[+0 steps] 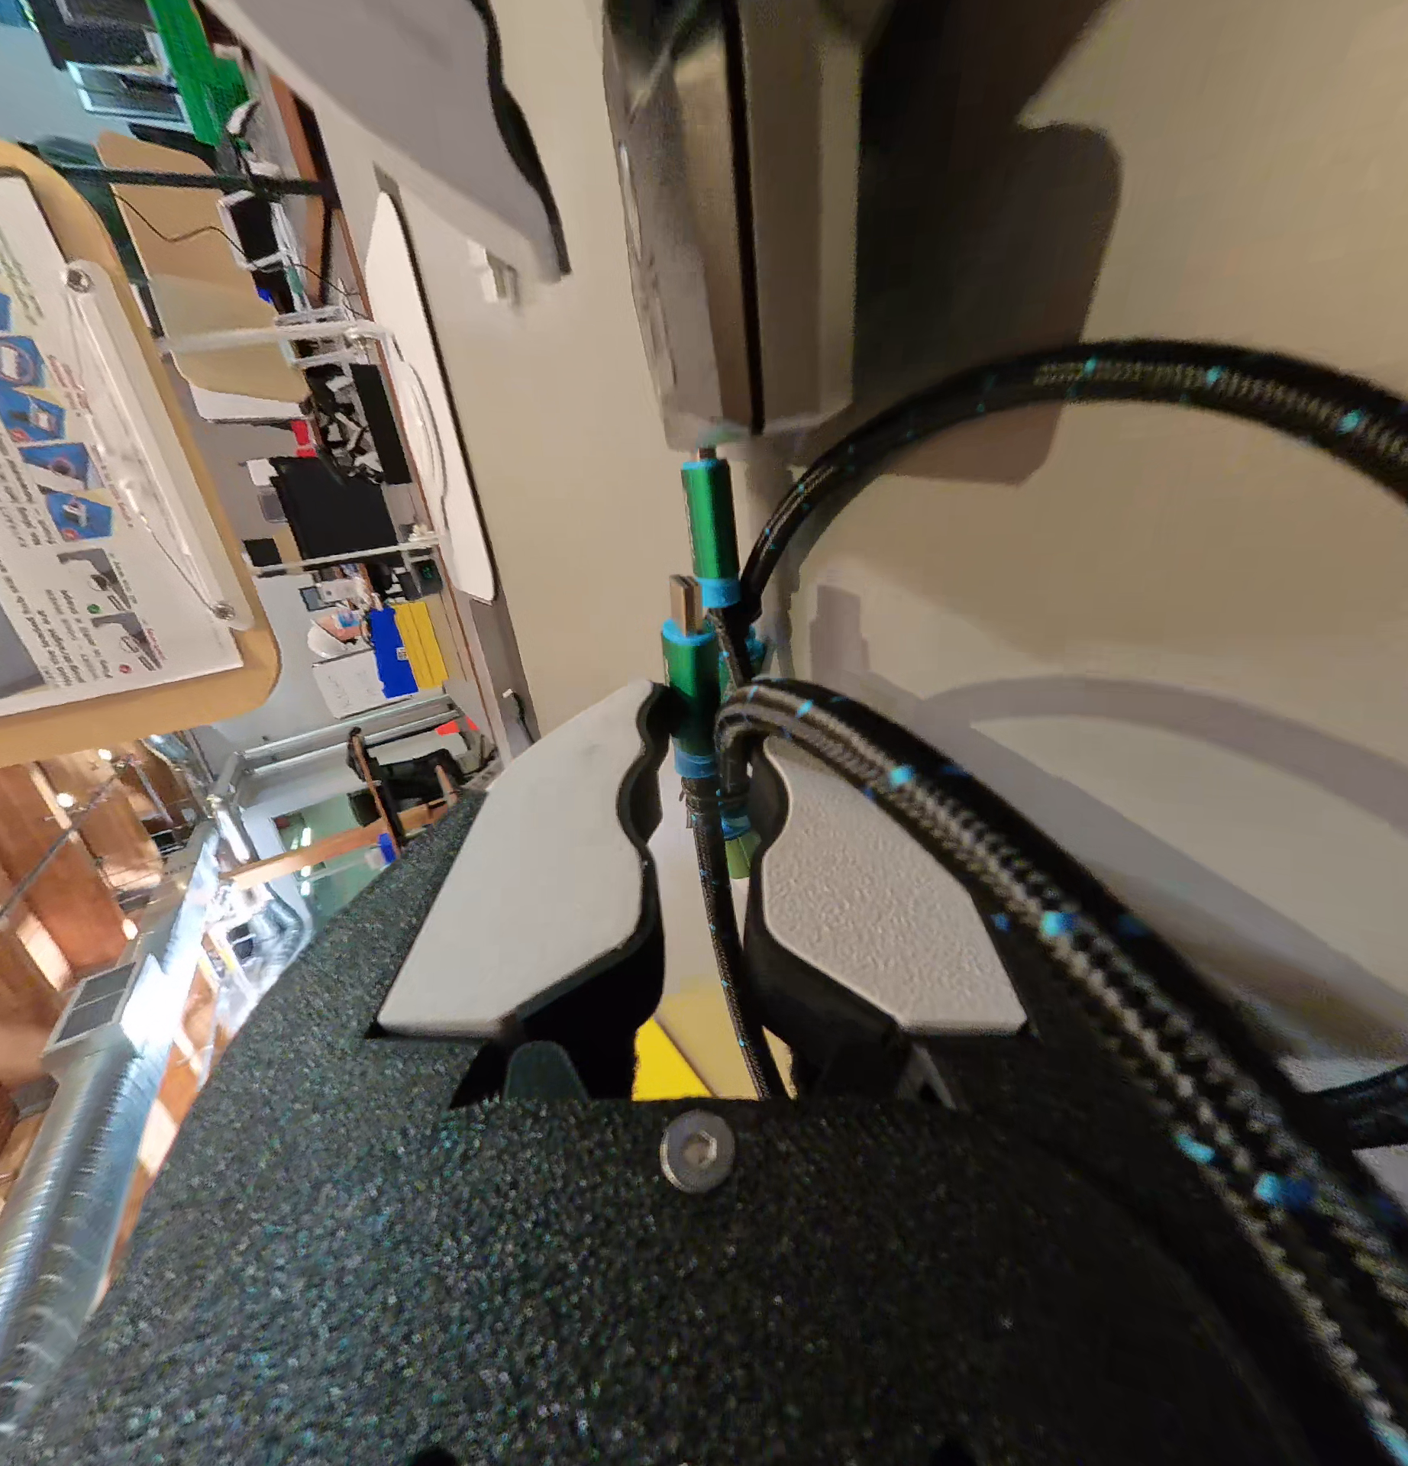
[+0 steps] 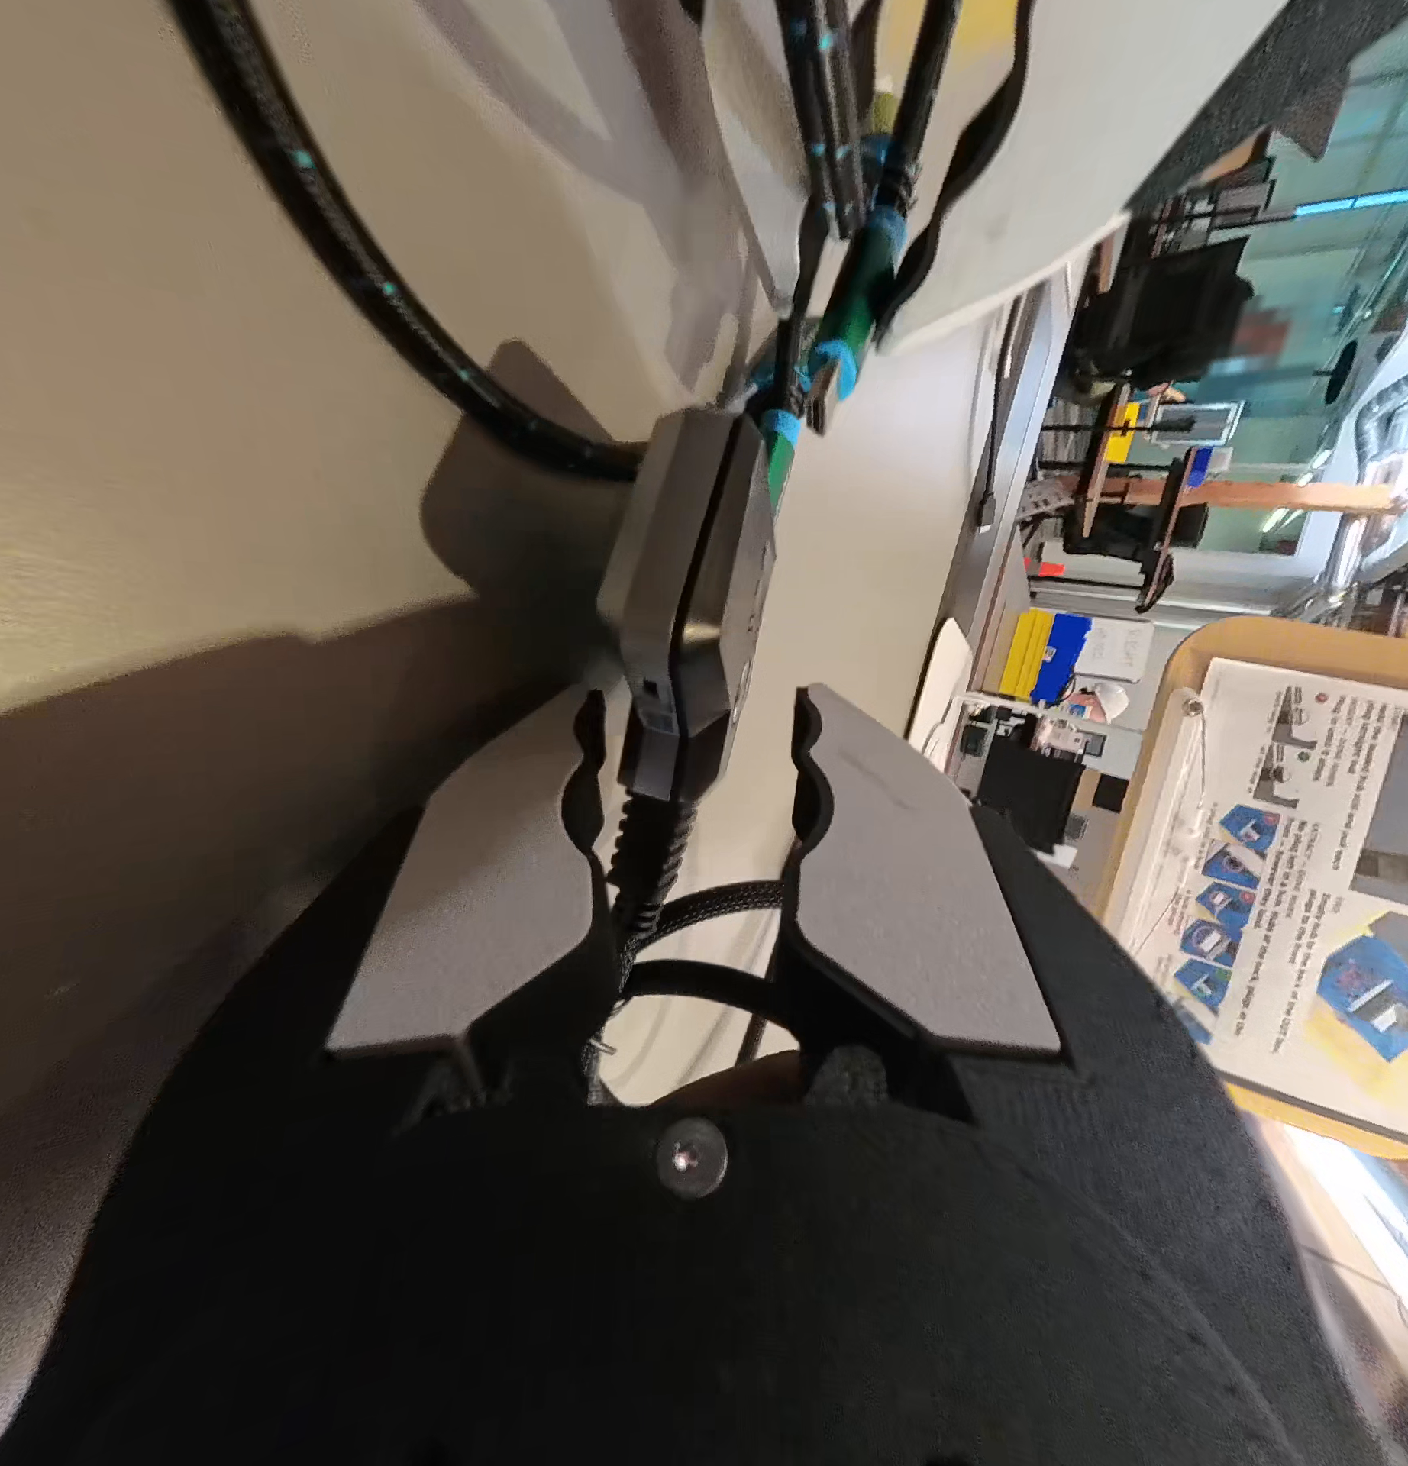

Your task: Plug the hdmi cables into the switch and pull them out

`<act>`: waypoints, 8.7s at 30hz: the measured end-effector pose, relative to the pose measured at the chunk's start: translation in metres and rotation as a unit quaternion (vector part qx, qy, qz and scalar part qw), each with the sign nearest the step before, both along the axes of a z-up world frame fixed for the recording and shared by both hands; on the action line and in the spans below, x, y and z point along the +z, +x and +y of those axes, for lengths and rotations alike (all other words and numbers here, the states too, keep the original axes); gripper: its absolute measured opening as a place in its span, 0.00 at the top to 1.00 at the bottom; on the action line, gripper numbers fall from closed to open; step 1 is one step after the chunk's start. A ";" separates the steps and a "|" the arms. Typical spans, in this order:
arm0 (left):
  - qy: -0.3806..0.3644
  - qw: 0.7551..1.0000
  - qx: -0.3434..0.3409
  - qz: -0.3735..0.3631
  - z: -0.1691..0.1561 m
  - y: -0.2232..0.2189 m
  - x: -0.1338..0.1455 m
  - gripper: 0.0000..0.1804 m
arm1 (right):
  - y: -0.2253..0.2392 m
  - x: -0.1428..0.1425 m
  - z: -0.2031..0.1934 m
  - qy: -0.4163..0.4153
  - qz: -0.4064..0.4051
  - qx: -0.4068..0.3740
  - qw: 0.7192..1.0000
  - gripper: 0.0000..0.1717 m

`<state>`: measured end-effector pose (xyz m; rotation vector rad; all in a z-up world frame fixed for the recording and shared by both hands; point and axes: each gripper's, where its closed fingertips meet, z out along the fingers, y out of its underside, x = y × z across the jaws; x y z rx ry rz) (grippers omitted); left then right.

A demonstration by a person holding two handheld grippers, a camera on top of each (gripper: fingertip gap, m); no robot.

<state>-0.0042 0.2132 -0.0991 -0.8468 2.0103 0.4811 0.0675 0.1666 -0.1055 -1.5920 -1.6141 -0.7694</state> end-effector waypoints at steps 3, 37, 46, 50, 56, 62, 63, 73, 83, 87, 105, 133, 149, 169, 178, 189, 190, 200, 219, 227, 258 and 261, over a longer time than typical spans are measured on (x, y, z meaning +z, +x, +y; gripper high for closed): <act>-0.020 1.000 -0.013 -0.009 -0.004 0.002 0.000 0.90 | 0.000 -0.003 -0.001 -0.014 0.017 0.007 1.000 0.77; -0.022 0.999 -0.033 -0.025 -0.019 0.015 -0.003 0.90 | -0.011 0.003 0.003 0.093 0.039 0.047 0.994 0.88; -0.042 0.998 -0.016 -0.035 -0.019 0.014 -0.001 0.90 | -0.012 0.006 0.005 0.094 0.069 0.031 0.993 0.88; -0.059 0.997 -0.006 -0.043 -0.018 0.012 0.001 0.90 | -0.011 0.007 0.006 0.095 0.083 0.024 0.992 0.87; -0.059 0.997 0.011 -0.053 -0.018 0.008 0.011 0.90 | -0.005 0.011 0.012 0.109 0.093 -0.004 0.990 0.87; -0.058 0.996 0.043 -0.056 -0.013 0.003 0.015 0.90 | -0.005 0.018 0.015 0.134 0.106 -0.022 0.985 0.87; -0.056 0.996 0.046 -0.056 -0.012 0.002 0.016 0.90 | -0.005 0.019 0.016 0.138 0.106 -0.026 0.984 0.87; -0.071 0.994 0.029 -0.076 -0.017 0.003 0.024 0.90 | 0.000 0.025 0.019 0.157 0.117 -0.044 0.980 0.87; -0.103 0.987 -0.015 -0.126 -0.036 0.009 0.047 0.91 | 0.001 0.028 0.021 0.168 0.117 -0.047 0.978 0.87; -0.077 0.992 0.007 -0.099 -0.025 0.006 0.035 0.91 | -0.004 0.033 0.019 0.179 0.128 -0.037 0.975 0.87; -0.043 0.997 0.043 -0.046 -0.013 0.000 0.012 0.91 | -0.023 0.033 0.012 0.199 0.081 0.000 0.977 0.87; -0.013 0.999 -0.007 -0.050 -0.021 0.008 0.010 0.94 | -0.029 0.025 0.004 0.134 0.130 0.013 0.982 0.88; -0.122 0.988 -0.015 -0.093 -0.028 0.015 0.007 0.91 | -0.026 0.024 0.006 0.136 0.110 0.020 0.984 0.88; -0.040 0.996 -0.043 -0.064 -0.010 0.005 0.010 0.90 | -0.022 0.029 0.010 0.159 0.097 0.014 0.982 0.88; -0.024 0.997 -0.034 -0.063 -0.005 0.004 0.010 0.90 | -0.023 0.032 0.010 0.165 0.095 0.017 0.982 0.88; -0.006 0.998 -0.033 -0.045 -0.008 0.006 0.006 0.91 | -0.023 0.028 0.010 0.150 0.101 0.008 0.984 0.88; -0.008 0.998 -0.032 -0.044 -0.009 0.006 0.006 0.91 | -0.023 0.027 0.010 0.149 0.100 0.007 0.984 0.88; -0.002 0.999 -0.014 -0.046 -0.010 0.006 0.010 0.92 | -0.023 0.030 0.012 0.165 0.089 -0.010 0.982 0.89; -0.005 0.998 -0.047 -0.047 -0.020 0.010 0.009 0.92 | -0.028 0.027 0.009 0.156 0.091 0.022 0.983 0.89; -0.089 0.991 -0.044 -0.089 -0.022 0.014 0.011 0.90 | -0.020 0.028 0.011 0.163 0.059 0.034 0.984 0.88; -0.369 0.881 0.005 -0.296 -0.025 -0.039 0.065 0.80 | 0.025 0.011 -0.036 0.082 0.104 -0.011 0.991 0.71; -0.369 0.878 0.054 -0.301 -0.020 -0.079 0.077 0.79 | 0.020 0.010 -0.036 0.086 0.109 -0.003 0.990 0.73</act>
